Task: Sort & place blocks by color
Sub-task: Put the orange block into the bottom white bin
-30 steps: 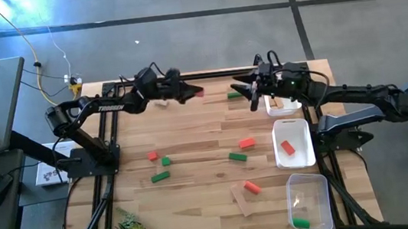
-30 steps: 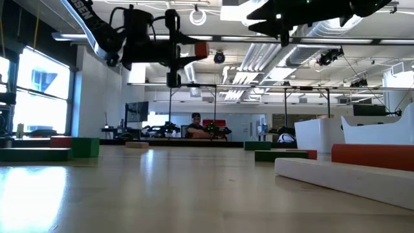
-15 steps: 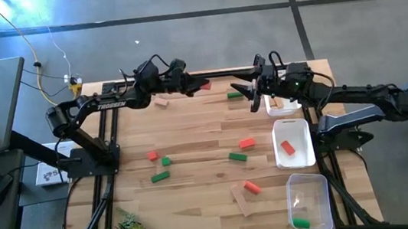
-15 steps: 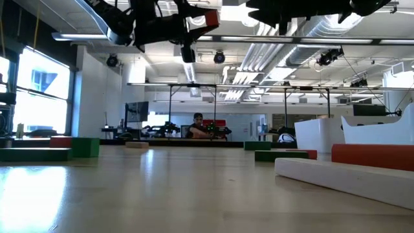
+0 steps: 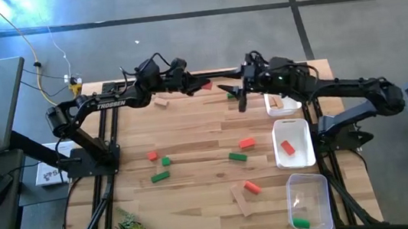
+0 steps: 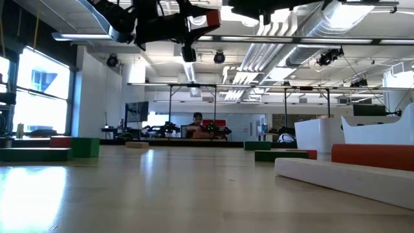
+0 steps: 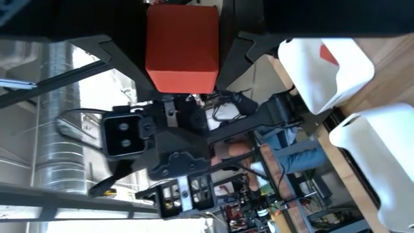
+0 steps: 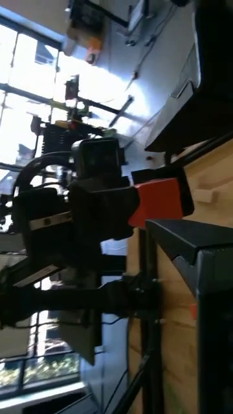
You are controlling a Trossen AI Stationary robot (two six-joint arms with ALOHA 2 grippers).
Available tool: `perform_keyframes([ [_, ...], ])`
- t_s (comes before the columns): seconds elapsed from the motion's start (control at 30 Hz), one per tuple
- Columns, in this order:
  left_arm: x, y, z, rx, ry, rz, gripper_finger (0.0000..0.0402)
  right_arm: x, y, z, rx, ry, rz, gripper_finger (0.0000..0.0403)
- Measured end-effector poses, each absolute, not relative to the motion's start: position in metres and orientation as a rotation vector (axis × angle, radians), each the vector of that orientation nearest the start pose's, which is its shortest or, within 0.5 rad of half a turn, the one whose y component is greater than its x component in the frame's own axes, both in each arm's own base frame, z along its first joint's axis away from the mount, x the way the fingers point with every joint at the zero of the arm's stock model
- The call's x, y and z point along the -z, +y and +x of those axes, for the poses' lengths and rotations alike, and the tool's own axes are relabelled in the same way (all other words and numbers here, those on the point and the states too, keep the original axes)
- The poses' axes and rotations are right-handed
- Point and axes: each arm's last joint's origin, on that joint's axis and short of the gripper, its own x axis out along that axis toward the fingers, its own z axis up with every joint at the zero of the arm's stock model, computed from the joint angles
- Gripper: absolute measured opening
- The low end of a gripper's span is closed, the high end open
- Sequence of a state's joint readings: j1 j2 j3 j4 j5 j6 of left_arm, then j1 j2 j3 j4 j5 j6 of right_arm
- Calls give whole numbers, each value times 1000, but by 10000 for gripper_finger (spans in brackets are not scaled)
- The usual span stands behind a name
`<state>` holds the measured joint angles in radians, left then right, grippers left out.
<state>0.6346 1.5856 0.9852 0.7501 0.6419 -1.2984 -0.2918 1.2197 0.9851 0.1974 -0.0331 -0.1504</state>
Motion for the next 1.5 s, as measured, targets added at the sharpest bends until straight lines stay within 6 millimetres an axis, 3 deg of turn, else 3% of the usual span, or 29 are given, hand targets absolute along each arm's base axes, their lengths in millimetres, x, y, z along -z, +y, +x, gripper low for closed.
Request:
perform_keyframes([
  [0.4,-291,200,288,71,-97,-1217,111,-367,-83,296,242,268,-173,168],
  [0.6,-292,206,283,61,-104,-1226,111,-365,-83,301,245,278,-191,168],
  [1.13,-292,203,285,77,-96,-1239,111,-351,-88,315,272,309,-184,168],
  [1.5,-292,202,286,78,-93,-1241,111,-352,-89,318,295,266,-153,167],
])
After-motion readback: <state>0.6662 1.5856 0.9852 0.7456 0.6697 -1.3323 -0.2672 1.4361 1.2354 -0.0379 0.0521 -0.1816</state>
